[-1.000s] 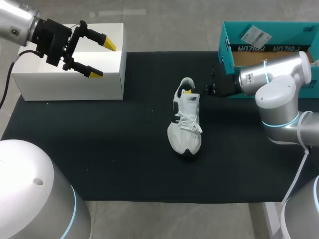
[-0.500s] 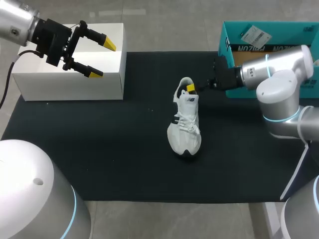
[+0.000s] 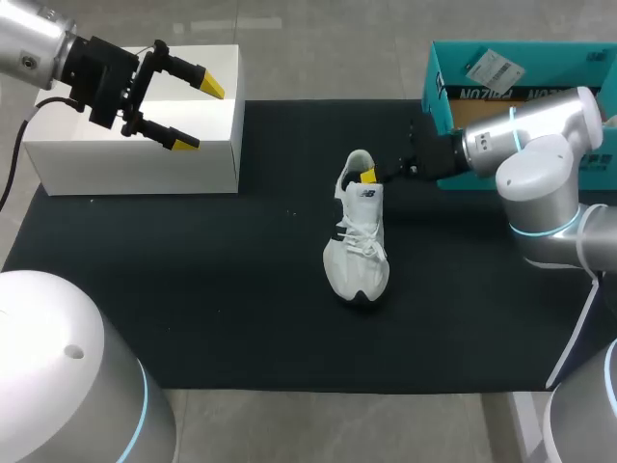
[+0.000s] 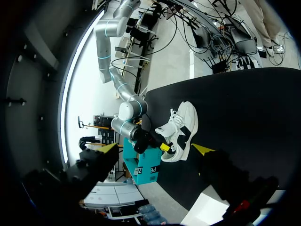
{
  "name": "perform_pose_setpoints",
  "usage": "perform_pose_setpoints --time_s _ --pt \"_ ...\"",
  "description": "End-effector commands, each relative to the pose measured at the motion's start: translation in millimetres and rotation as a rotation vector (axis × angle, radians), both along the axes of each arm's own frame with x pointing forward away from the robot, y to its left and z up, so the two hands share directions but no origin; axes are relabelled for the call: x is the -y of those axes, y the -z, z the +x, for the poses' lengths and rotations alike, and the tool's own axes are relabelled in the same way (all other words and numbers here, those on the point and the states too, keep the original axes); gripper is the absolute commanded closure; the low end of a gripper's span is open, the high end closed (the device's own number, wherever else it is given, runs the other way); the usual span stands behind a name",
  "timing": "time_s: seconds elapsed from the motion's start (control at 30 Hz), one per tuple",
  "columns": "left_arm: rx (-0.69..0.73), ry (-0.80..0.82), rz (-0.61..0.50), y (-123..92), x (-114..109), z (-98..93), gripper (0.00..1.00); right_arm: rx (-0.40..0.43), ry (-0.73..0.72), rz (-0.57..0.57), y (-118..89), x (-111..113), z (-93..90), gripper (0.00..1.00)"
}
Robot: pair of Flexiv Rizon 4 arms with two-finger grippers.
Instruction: Take the shoe out of the shoebox, open the shoe tongue, remove and reinsert the insole, then place the shoe into the shoebox
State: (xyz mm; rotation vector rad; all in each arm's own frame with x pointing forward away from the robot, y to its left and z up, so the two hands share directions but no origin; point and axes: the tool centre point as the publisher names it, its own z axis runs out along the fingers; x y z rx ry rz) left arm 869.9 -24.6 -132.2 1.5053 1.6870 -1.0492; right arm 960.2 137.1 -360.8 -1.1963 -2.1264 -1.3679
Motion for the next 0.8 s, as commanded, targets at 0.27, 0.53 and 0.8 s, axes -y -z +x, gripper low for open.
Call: perform_pose_setpoints --time_s 0.27,0.53,0.8 --pt "0.0 0.002 0.003 0 0 0.6 0.0 0.006 0.011 -0.002 -1 -2 -3.9 0.55" --pt "0.0 0.002 0.003 0 0 0.6 0.0 0.06 0.0 -0.016 -24 -1 4.7 0.23" --pt "0.0 0.002 0.003 0 0 0.6 0.0 0.096 0.0 -0.022 -38 2 11.0 0.29"
